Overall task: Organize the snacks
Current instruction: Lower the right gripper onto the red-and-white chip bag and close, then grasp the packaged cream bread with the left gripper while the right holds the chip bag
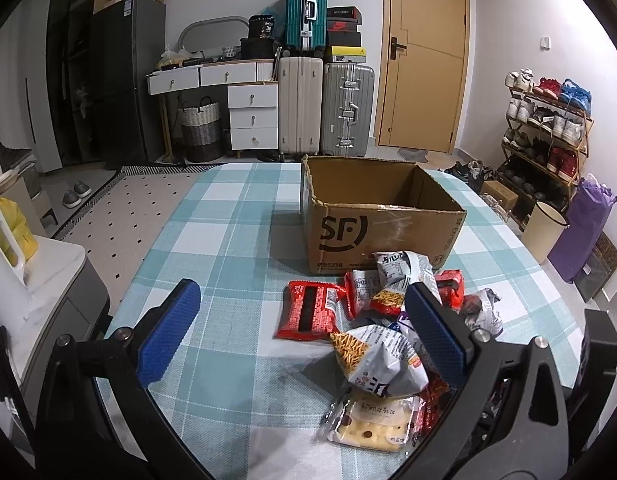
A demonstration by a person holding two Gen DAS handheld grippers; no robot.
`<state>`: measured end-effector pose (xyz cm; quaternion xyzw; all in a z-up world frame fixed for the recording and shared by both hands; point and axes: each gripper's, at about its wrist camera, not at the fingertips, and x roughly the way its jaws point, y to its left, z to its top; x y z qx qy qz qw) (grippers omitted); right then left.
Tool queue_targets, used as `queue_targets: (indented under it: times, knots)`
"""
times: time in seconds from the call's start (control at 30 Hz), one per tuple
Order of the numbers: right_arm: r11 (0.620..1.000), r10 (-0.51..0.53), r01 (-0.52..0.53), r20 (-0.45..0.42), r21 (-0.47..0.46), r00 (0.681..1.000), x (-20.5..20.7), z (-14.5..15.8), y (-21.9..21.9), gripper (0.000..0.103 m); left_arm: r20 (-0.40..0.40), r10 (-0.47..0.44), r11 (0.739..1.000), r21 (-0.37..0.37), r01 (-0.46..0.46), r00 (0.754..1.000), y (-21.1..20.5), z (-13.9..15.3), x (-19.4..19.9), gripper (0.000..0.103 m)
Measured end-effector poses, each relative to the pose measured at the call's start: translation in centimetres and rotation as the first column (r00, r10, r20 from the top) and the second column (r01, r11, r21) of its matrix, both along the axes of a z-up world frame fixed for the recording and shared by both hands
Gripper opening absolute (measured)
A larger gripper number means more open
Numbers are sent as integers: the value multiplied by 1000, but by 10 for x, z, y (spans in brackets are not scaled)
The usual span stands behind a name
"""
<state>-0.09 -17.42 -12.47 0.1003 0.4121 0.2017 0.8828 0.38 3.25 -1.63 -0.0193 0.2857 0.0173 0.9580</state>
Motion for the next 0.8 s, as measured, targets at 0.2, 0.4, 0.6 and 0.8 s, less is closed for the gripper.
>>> queue_targets:
  times: [0.2, 0.4, 0.6, 0.8]
  knots:
    - [1000, 8, -7, 12, -5, 1000, -4, 3, 1, 45, -15, 2, 1000, -4, -2, 1000, 3, -1, -3, 102]
    - [1000, 0, 0, 21, 11, 1000, -9, 7, -1, 42, -37, -15, 1000, -16, 15, 999, 9, -9, -6, 102]
    - [1000, -6, 5, 29, 24, 1000, -14, 11, -6, 40, -82, -23, 999, -24, 21, 996, 16, -23, -7, 102]
    - [999, -5, 4, 36, 40, 999, -17, 14, -9, 37, -121, -36, 999, -39, 32, 992, 20, -40, -11, 102]
